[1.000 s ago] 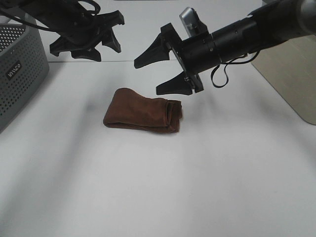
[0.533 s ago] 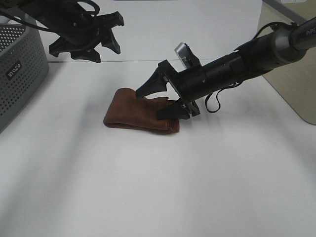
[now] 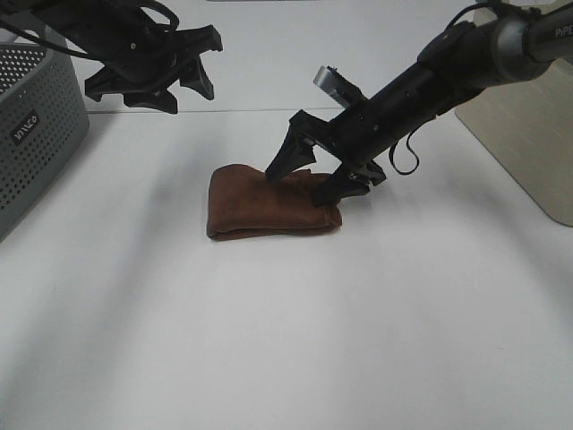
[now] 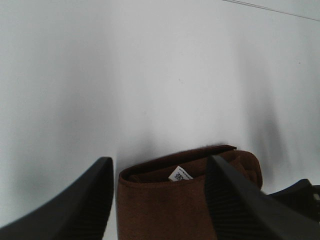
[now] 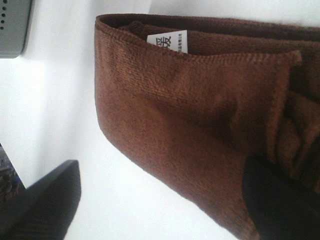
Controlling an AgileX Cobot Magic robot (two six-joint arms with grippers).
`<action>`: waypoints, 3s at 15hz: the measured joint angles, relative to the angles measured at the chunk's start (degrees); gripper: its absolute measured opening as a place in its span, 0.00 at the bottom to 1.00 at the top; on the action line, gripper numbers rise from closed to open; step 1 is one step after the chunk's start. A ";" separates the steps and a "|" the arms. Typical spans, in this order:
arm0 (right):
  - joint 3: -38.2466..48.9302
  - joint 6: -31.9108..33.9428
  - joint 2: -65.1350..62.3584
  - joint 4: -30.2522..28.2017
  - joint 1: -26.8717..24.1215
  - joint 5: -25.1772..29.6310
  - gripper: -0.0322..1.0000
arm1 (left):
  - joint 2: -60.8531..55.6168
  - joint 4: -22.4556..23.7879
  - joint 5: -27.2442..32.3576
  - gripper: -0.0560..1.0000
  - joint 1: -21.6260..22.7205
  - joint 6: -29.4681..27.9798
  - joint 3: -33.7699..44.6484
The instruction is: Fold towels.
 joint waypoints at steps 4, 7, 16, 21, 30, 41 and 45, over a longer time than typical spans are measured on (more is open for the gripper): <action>-5.44 4.70 -0.92 -4.41 0.00 10.71 0.83 | -1.43 5.33 3.95 0.56 0.00 0.06 0.00; -5.50 9.68 -5.90 -10.26 0.00 11.69 0.83 | -4.98 11.23 10.31 0.56 0.00 0.06 0.00; -0.46 25.44 -29.11 -33.23 0.00 13.87 0.83 | -20.05 25.50 34.72 0.56 0.00 1.83 0.00; 16.67 28.65 -47.27 -41.02 0.00 14.09 0.83 | -28.93 28.02 37.59 0.56 0.00 2.18 4.35; 48.93 28.30 -87.20 -44.75 0.00 11.40 0.83 | -71.05 26.76 35.35 0.56 0.00 3.21 44.58; 64.06 24.01 -124.85 -45.55 0.00 7.96 0.83 | -113.45 16.62 29.97 0.56 0.00 19.19 63.25; 65.32 24.12 -125.42 -45.38 0.00 6.42 0.83 | -113.56 15.64 29.22 0.56 0.00 20.91 63.60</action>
